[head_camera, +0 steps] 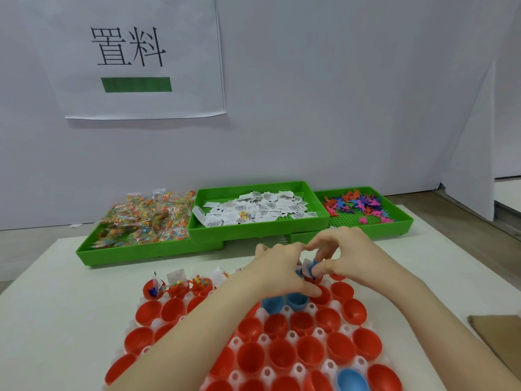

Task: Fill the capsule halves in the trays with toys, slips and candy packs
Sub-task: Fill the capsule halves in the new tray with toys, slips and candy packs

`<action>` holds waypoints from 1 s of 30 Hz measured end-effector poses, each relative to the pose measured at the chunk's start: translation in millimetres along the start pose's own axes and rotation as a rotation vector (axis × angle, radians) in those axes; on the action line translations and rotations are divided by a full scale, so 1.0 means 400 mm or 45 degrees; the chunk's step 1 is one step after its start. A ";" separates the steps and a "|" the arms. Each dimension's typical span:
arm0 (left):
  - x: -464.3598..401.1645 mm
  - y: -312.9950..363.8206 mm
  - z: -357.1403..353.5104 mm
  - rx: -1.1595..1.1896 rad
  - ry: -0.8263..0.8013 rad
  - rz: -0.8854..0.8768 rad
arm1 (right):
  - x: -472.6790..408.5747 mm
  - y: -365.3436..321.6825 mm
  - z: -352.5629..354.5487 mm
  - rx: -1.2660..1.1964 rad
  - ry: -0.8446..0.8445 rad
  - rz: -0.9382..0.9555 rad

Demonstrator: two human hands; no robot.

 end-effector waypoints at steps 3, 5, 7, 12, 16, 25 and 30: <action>-0.001 -0.006 -0.002 -0.031 -0.007 0.013 | 0.002 -0.005 0.004 0.047 0.008 0.007; -0.001 -0.008 -0.003 -0.042 -0.013 0.017 | 0.003 -0.007 0.010 0.056 0.028 0.016; 0.001 -0.007 -0.001 -0.031 -0.011 0.017 | 0.004 -0.011 0.014 0.065 0.049 0.029; 0.002 -0.009 0.007 0.019 0.005 0.030 | 0.009 -0.018 0.031 0.115 0.119 0.050; 0.015 -0.010 0.036 0.093 0.084 0.026 | 0.016 -0.027 0.055 0.211 0.216 0.055; 0.260 -0.383 0.325 0.416 1.153 0.395 | 0.062 0.124 0.303 -0.399 1.117 -0.085; 0.306 -0.669 0.255 0.047 0.737 1.015 | -0.159 0.192 0.197 -0.011 0.529 -0.278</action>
Point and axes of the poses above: each hand's wrist, its own x-axis away from the middle knuckle, its own z-axis out of the back of the hand, y = z × x, the point moved 10 cm from there along -x, towards the middle knuckle, and after that the axes turned 5 degrees about -x, right-handed, at the moved point
